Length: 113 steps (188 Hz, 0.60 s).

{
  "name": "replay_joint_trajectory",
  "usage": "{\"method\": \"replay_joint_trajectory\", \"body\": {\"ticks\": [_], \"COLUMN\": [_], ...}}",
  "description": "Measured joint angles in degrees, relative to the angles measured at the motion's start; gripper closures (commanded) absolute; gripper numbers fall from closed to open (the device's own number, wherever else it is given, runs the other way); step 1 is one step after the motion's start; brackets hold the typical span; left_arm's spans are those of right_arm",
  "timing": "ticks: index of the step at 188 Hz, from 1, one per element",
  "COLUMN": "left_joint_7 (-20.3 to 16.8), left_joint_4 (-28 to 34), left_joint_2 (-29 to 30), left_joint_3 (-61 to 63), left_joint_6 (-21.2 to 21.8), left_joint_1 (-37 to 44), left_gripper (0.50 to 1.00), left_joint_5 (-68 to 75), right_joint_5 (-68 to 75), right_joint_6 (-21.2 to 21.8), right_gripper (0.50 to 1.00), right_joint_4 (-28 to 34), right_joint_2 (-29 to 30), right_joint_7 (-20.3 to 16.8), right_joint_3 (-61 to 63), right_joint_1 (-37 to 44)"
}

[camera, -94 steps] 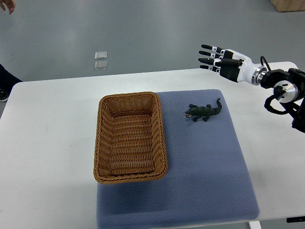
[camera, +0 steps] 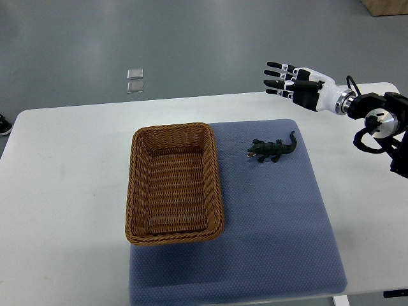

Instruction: Place crocodile in brown basket with right hand

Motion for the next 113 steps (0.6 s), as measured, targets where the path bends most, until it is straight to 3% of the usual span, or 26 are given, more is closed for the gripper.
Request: {"method": "replay_joint_trajectory", "body": {"ticks": [58, 113], "left_joint_7": [0.0, 0.0], "left_joint_4": [-0.1, 0.1], "left_joint_2": [0.0, 0.0], "left_joint_3": [0.0, 0.0], "left_joint_6": [0.0, 0.0], "left_joint_1": [-0.1, -0.1], "left_gripper": [0.5, 0.5], "left_joint_5": [0.0, 0.0], "right_joint_5": [-10.2, -30.5], "right_joint_6": [0.0, -0.6], "right_gripper": [0.572, 0.572], "right_joint_4": [0.1, 0.2], "right_joint_2": [-0.2, -1.1], "right_joint_7": [5.9, 11.9], "right_joint_3": [-0.3, -0.6], "right_joint_1": [0.3, 2.3]}}
